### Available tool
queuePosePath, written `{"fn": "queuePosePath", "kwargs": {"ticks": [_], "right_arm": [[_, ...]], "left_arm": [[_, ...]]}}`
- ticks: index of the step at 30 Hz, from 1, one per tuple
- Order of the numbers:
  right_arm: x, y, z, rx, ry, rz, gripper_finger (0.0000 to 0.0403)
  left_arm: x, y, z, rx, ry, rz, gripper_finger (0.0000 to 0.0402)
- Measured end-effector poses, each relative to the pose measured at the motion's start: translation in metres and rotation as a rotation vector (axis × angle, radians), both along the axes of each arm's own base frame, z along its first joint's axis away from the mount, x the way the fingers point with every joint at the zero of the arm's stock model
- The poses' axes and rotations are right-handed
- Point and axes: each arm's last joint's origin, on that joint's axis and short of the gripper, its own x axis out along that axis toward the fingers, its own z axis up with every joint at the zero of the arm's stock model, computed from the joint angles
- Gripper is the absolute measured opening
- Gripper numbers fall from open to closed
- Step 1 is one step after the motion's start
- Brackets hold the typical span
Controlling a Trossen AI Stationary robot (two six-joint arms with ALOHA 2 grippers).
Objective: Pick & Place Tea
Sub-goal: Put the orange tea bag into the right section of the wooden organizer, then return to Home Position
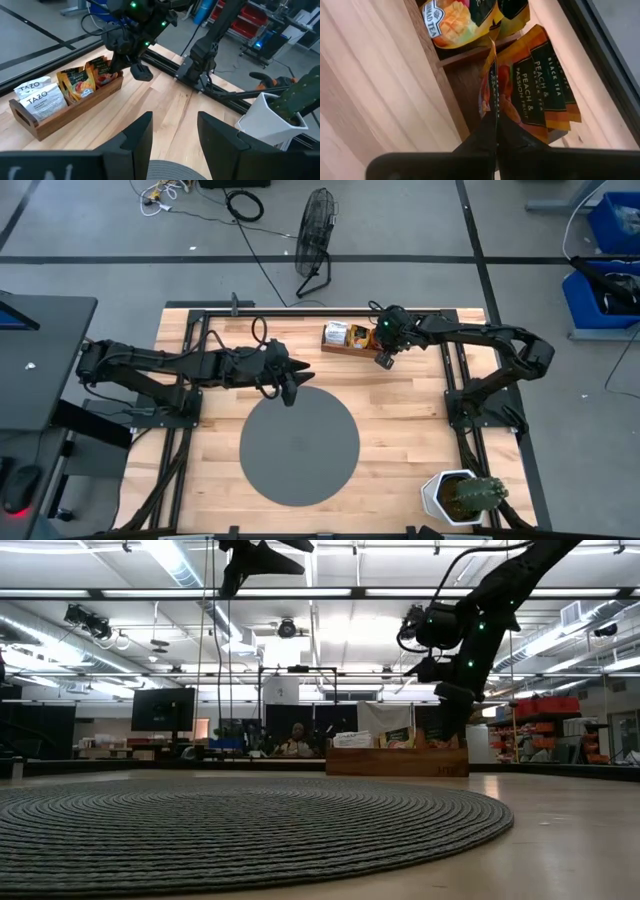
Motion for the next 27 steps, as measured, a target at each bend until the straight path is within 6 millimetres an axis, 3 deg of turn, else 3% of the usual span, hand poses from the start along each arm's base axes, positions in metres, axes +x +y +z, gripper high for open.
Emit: {"fn": "queuePosePath", "kwargs": {"ticks": [13, 21, 27], "right_arm": [[-0.007, -0.010, -0.001, 0.050, -0.023, -0.003, 0.0015], [-0.010, -0.008, 0.005, 0.044, -0.037, -0.015, 0.0097], [-0.013, -0.005, 0.035, 0.046, -0.053, -0.034, 0.0159]], "left_arm": [[0.000, 0.000, 0.000, 0.001, 0.000, 0.000, 0.0161], [0.000, -0.001, 0.000, 0.012, 0.005, -0.010, 0.0161], [-0.004, -0.006, 0.004, 0.086, 0.002, -0.020, 0.0154]]}}
